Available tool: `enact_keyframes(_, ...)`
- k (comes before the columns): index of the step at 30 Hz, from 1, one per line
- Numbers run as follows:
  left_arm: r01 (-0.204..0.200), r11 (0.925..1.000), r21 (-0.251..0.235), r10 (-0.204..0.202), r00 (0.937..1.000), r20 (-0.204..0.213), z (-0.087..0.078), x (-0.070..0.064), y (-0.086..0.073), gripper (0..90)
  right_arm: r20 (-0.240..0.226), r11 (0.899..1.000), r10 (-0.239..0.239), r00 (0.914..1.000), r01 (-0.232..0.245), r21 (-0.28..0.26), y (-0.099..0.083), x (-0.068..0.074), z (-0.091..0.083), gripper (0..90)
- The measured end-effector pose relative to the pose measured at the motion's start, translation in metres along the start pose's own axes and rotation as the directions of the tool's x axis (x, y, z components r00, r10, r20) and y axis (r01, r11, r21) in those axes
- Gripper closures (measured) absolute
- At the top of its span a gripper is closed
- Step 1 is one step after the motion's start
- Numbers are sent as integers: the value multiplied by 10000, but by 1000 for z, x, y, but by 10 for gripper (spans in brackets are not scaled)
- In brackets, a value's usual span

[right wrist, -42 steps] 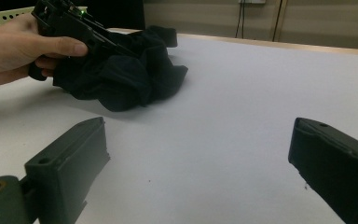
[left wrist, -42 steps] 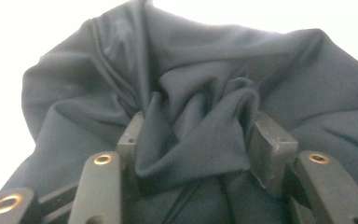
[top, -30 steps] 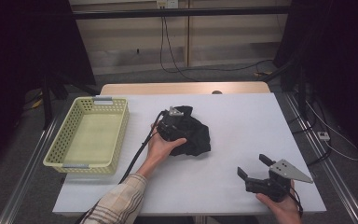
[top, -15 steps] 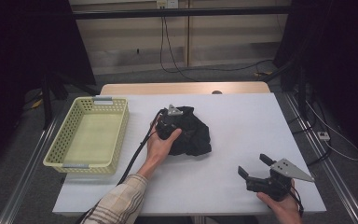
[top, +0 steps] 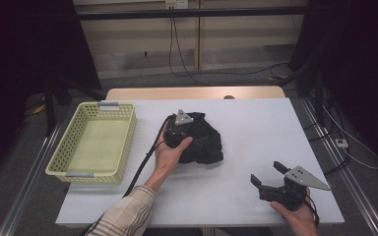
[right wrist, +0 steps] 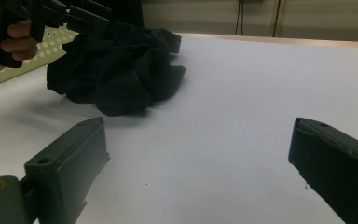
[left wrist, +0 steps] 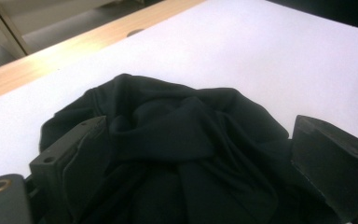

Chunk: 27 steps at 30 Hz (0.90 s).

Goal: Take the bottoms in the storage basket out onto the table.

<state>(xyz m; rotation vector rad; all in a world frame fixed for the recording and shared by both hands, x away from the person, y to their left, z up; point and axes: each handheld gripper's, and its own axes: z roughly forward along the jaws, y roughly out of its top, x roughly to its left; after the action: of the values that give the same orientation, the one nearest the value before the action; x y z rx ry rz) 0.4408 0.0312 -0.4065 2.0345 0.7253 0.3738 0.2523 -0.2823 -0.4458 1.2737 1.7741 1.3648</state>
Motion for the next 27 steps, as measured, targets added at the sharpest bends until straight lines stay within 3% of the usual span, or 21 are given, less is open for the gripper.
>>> enact_keyframes(4, 100, 9999, -125, -102, 9998, -141, -8, 1, -1, 64, 22, 10000, -49, 10000, 49, 12, 1, 1, 1, 45)
enact_keyframes(7, 233, 9994, -238, -230, 9996, 140, -12, 1, -1, 64, -17, 10000, -80, 10000, 80, 16, 1, 2, 2, 46)
enact_keyframes(9, 86, 9998, -179, -82, 9996, 259, -16, 1, -1, 64, -25, 9999, -106, 9999, 106, 9, 1, 2, 2, 45)
enact_keyframes(14, 69, 9979, -651, -75, 9999, -87, -25, 1, -3, 62, -18, 9999, -140, 9999, 140, 9, 1, 2, 2, 46)
enact_keyframes(20, -51, 9974, -713, 45, 9999, -95, -38, 0, -2, 57, -18, 9998, -222, 9998, 222, 13, 2, 4, 1, 46)
enact_keyframes(27, 153, 9983, -565, -149, 9999, 71, -48, -1, -3, 41, 10, 9997, -259, 9997, 259, 28, 2, 5, 1, 48)
